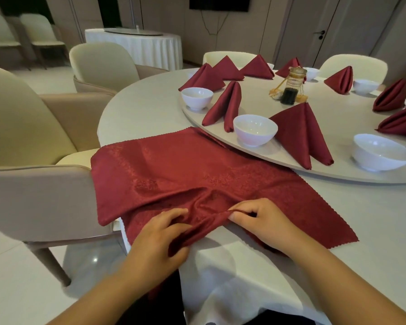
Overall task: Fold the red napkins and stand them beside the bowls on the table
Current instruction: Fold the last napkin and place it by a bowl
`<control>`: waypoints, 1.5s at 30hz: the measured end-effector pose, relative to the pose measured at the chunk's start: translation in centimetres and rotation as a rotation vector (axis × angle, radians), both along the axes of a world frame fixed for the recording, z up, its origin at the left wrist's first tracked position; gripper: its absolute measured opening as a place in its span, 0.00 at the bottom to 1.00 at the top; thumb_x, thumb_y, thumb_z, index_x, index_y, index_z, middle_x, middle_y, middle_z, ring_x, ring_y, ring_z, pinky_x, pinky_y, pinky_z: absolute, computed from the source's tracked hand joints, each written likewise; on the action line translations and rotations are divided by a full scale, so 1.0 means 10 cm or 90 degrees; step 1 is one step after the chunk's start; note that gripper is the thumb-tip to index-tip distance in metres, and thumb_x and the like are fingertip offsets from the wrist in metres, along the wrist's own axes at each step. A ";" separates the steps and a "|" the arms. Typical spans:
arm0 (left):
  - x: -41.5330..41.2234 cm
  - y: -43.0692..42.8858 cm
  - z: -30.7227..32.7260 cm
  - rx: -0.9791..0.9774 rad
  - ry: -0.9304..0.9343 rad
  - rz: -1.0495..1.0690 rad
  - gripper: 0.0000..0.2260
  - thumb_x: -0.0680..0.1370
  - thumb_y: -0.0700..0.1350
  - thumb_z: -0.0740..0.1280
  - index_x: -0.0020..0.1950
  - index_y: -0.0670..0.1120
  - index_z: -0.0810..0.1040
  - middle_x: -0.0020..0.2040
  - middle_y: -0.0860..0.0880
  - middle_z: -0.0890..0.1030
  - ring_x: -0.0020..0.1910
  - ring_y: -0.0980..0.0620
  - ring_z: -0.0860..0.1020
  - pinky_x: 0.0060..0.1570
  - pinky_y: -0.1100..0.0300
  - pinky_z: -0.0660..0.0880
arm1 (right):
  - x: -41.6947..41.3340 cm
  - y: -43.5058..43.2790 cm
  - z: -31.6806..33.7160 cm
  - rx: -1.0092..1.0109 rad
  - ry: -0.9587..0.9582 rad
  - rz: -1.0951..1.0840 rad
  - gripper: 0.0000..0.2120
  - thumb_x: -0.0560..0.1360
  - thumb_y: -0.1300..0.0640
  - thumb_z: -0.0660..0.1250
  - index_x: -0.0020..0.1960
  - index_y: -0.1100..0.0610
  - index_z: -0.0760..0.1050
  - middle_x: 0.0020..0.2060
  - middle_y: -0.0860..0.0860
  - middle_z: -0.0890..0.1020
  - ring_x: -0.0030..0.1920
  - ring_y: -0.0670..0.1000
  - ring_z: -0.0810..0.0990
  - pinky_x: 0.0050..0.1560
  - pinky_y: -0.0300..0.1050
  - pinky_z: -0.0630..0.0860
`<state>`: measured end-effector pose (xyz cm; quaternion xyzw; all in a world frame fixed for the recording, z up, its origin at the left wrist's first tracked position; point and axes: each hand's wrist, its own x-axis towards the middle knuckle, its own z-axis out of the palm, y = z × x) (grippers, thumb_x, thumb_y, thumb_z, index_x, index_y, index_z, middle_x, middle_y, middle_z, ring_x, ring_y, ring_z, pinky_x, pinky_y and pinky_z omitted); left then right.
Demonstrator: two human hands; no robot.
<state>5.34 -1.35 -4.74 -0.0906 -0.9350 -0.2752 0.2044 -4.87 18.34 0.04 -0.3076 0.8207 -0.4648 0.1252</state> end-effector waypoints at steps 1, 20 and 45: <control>0.03 -0.02 0.02 -0.006 0.013 0.019 0.15 0.65 0.50 0.62 0.49 0.51 0.77 0.56 0.53 0.74 0.53 0.55 0.73 0.53 0.62 0.70 | 0.01 0.03 0.00 -0.001 0.001 0.000 0.08 0.73 0.61 0.67 0.40 0.63 0.82 0.36 0.56 0.83 0.37 0.45 0.76 0.41 0.44 0.73; -0.01 -0.72 1.31 0.229 -0.344 0.018 0.11 0.74 0.40 0.68 0.32 0.48 0.83 0.29 0.52 0.81 0.27 0.61 0.76 0.30 0.71 0.72 | 0.25 0.24 0.36 -0.017 -0.136 0.012 0.23 0.75 0.55 0.64 0.24 0.52 0.61 0.22 0.44 0.62 0.24 0.41 0.59 0.25 0.32 0.58; -2.39 -0.46 0.48 -0.081 -0.151 0.290 0.12 0.78 0.47 0.62 0.57 0.45 0.79 0.57 0.44 0.78 0.57 0.43 0.74 0.51 0.55 0.67 | -0.48 0.90 0.05 0.104 -0.060 -0.177 0.19 0.62 0.47 0.75 0.47 0.35 0.71 0.44 0.32 0.79 0.51 0.31 0.75 0.51 0.23 0.69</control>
